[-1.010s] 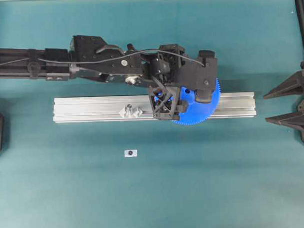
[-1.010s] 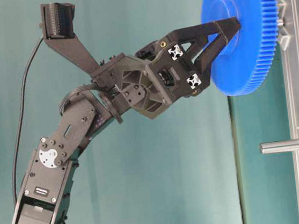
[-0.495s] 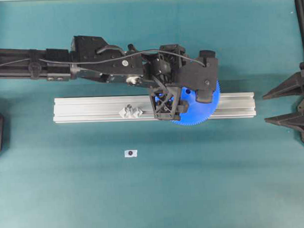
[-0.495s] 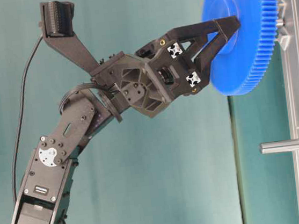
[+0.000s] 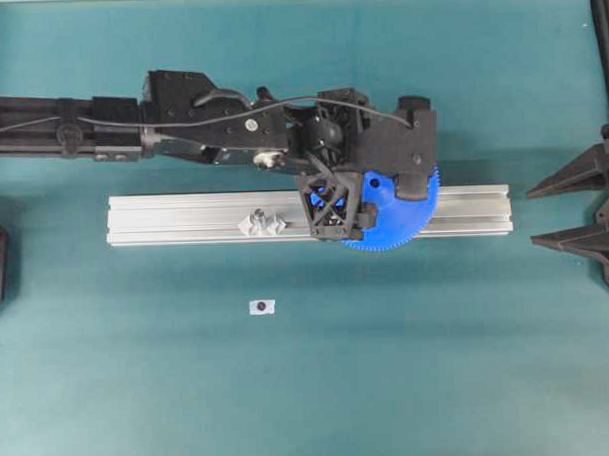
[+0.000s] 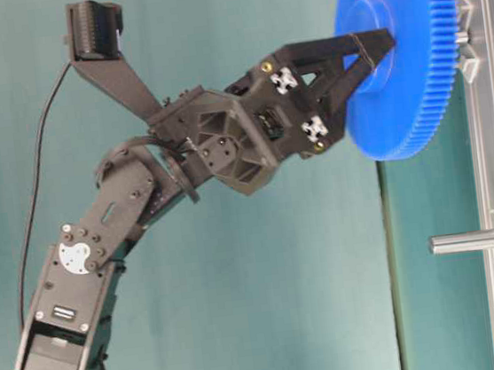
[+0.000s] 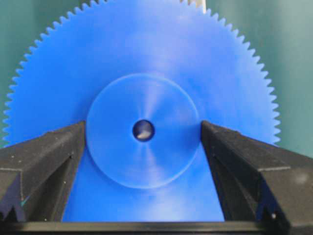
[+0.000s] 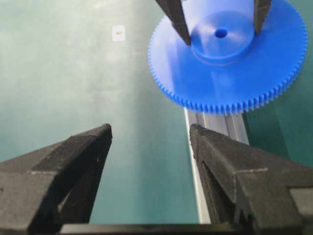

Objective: Insert the large gear onto the shaft.

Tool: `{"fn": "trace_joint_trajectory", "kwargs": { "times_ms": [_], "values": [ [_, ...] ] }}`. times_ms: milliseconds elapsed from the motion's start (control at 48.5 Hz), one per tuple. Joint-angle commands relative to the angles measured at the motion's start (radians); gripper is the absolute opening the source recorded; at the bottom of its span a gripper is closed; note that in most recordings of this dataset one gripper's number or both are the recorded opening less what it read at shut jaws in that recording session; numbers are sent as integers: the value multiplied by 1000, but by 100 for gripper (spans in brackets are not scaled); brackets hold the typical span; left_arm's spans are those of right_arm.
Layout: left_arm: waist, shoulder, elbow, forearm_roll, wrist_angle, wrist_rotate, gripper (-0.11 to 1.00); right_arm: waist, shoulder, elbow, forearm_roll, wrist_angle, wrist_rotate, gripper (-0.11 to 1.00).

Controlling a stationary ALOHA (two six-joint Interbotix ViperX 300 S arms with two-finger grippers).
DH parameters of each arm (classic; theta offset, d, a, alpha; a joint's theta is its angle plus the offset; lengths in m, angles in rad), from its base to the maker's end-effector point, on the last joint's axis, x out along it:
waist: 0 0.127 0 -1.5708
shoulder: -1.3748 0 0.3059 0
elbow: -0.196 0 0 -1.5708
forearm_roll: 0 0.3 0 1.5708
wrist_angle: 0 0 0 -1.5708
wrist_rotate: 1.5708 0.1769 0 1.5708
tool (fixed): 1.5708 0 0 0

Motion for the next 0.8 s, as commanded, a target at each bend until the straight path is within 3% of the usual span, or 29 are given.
{"fn": "trace_joint_trajectory", "kwargs": {
  "times_ms": [0, 453, 783],
  "values": [
    [-3, -25, -32, 3, 6, -6, 91, -2, 8, -11, 0, -8, 8, 73],
    [-2, -29, -77, 5, 8, 0, 91, -2, 8, -12, 0, -8, 8, 73],
    [66, -40, -75, 5, 0, 41, 84, -2, 8, -12, -2, -8, 8, 73]
  ]
}}
